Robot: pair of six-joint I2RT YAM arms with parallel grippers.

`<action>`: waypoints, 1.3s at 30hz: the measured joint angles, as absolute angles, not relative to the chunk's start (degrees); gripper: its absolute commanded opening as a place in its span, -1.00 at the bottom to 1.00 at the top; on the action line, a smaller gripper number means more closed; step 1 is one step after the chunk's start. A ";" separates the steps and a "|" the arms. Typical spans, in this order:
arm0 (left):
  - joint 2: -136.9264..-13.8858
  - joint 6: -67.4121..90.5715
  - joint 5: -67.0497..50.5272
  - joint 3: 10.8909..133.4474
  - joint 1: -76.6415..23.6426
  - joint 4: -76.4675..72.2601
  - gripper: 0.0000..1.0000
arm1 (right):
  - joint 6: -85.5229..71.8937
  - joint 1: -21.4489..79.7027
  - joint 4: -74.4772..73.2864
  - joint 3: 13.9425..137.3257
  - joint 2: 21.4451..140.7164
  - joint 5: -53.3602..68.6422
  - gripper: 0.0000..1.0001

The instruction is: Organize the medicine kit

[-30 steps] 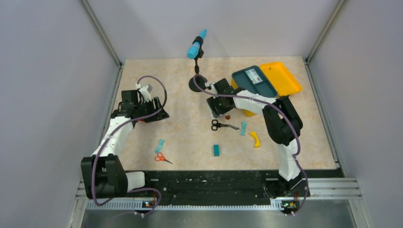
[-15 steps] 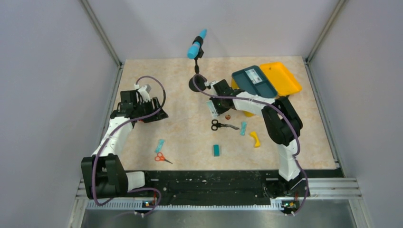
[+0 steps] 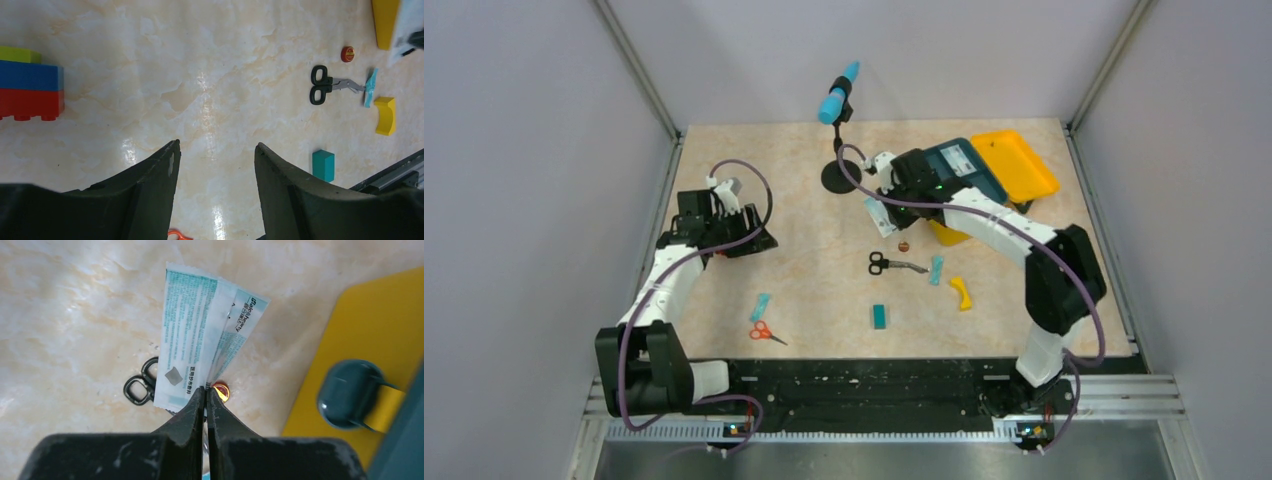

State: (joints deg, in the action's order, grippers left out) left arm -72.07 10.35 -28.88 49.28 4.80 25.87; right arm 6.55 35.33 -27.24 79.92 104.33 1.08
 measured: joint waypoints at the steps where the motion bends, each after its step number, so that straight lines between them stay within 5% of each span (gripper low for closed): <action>1: -72.34 10.33 -28.86 49.28 4.80 25.87 0.22 | 7.07 34.96 -27.59 79.96 102.43 1.91 -1.00; 7: -73.43 10.11 -28.84 49.30 4.80 25.93 0.22 | 10.66 26.13 -29.65 83.48 93.58 8.38 -1.00; 15: -73.67 9.72 -28.86 49.32 4.80 26.15 0.22 | 21.04 9.87 -30.02 96.03 99.44 8.03 -1.00; 31: -73.60 8.93 -28.86 49.63 6.00 27.03 0.22 | 29.43 7.33 -34.39 100.62 112.42 7.64 -1.00; 39: -73.49 8.93 -28.93 49.63 6.35 27.03 0.22 | 29.32 7.33 -36.53 101.60 113.40 7.62 -0.75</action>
State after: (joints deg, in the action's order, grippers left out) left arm -73.49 8.93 -28.93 49.63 6.35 27.03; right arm 29.32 7.33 -36.53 101.60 113.40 7.62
